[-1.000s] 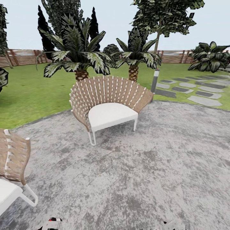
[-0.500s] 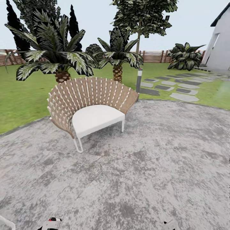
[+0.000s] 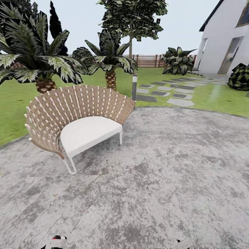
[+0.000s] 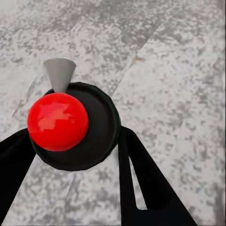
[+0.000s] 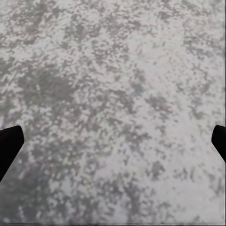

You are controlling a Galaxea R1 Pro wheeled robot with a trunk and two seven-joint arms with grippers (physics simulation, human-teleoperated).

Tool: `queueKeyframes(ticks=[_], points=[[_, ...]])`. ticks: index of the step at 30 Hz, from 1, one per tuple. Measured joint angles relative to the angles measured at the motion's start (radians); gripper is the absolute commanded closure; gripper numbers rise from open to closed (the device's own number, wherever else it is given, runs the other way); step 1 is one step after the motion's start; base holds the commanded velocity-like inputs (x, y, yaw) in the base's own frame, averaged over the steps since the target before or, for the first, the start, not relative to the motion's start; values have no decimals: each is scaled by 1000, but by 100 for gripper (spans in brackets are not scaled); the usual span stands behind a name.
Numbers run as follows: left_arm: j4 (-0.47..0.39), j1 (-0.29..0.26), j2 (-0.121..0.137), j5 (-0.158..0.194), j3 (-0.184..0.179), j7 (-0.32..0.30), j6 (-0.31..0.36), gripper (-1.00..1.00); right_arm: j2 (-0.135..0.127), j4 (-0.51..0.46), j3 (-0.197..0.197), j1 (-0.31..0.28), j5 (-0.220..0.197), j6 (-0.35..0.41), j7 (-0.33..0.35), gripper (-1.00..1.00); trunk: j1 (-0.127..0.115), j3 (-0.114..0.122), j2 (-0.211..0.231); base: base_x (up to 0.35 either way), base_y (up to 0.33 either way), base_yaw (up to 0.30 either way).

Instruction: In the garden, pick up the pesticide atomizer on the floor and spray pesticide onto both trees until each tree trunk is fully covered.

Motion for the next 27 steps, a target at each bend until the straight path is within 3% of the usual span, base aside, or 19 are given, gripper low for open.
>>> queueKeyframes(ticks=[27], points=[[0,0,0,0,0,0,0,100,3,0,0,0,0,0,0,-100,0,0,0,2,7,-300]])
